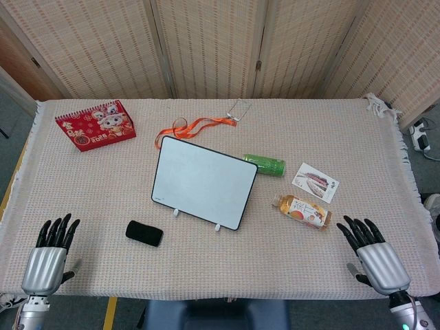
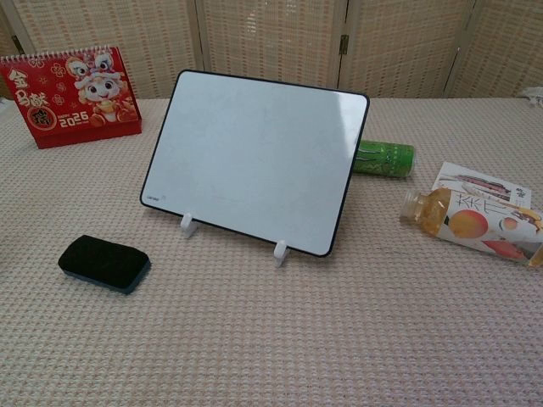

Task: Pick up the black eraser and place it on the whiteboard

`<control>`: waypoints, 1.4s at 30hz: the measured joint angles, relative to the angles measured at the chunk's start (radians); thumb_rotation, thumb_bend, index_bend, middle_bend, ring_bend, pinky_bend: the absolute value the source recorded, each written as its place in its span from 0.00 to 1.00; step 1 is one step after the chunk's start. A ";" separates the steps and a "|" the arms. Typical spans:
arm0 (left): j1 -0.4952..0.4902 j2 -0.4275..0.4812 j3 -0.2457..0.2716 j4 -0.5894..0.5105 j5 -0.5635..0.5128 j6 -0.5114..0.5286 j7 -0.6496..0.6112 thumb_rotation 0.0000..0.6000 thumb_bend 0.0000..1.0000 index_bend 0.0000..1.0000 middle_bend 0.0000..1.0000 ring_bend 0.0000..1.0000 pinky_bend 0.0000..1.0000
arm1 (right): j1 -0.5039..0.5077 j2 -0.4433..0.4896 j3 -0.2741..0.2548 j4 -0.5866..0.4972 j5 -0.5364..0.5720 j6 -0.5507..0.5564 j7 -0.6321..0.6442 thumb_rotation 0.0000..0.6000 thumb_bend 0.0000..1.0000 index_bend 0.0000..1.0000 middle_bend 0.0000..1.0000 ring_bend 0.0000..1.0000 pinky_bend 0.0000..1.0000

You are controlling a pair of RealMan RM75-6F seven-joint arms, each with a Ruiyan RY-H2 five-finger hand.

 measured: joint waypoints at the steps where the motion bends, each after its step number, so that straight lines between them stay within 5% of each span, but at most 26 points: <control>1: -0.001 0.000 -0.002 0.000 0.004 -0.007 0.000 1.00 0.28 0.00 0.00 0.00 0.00 | -0.001 0.000 -0.001 -0.001 -0.002 0.002 -0.001 1.00 0.35 0.00 0.00 0.04 0.00; 13: -0.011 0.028 0.020 -0.032 0.073 -0.075 -0.012 1.00 0.28 0.00 0.06 0.01 0.03 | -0.027 -0.015 -0.009 -0.001 -0.020 0.039 -0.038 1.00 0.35 0.00 0.00 0.03 0.00; 15: -0.022 0.033 0.022 -0.040 0.084 -0.092 -0.003 1.00 0.28 0.01 0.23 0.11 0.17 | -0.029 -0.021 -0.010 0.000 -0.020 0.039 -0.048 1.00 0.35 0.00 0.00 0.03 0.00; 19: -0.064 0.061 0.024 -0.077 0.107 -0.162 -0.018 1.00 0.28 0.10 0.86 0.66 0.74 | -0.023 -0.030 -0.010 0.000 -0.016 0.017 -0.063 1.00 0.35 0.00 0.00 0.03 0.00; 21: -0.090 0.077 0.021 -0.098 0.111 -0.206 -0.026 1.00 0.28 0.18 0.99 0.84 0.90 | -0.018 -0.033 -0.009 0.001 -0.010 0.005 -0.069 1.00 0.35 0.00 0.00 0.03 0.00; 23: -0.125 0.086 0.009 -0.117 0.106 -0.258 -0.028 1.00 0.28 0.28 1.00 0.94 0.99 | -0.016 -0.032 -0.007 0.000 -0.004 0.002 -0.070 1.00 0.35 0.00 0.00 0.03 0.00; 29: -0.181 0.060 -0.053 -0.133 0.009 -0.343 0.046 1.00 0.28 0.33 1.00 0.97 1.00 | -0.023 -0.024 -0.002 -0.007 0.000 0.021 -0.067 1.00 0.35 0.00 0.00 0.04 0.00; 42: -0.293 -0.030 -0.141 -0.165 -0.242 -0.482 0.303 1.00 0.30 0.31 1.00 0.97 1.00 | -0.026 -0.018 -0.006 -0.012 -0.009 0.025 -0.073 1.00 0.35 0.00 0.00 0.03 0.00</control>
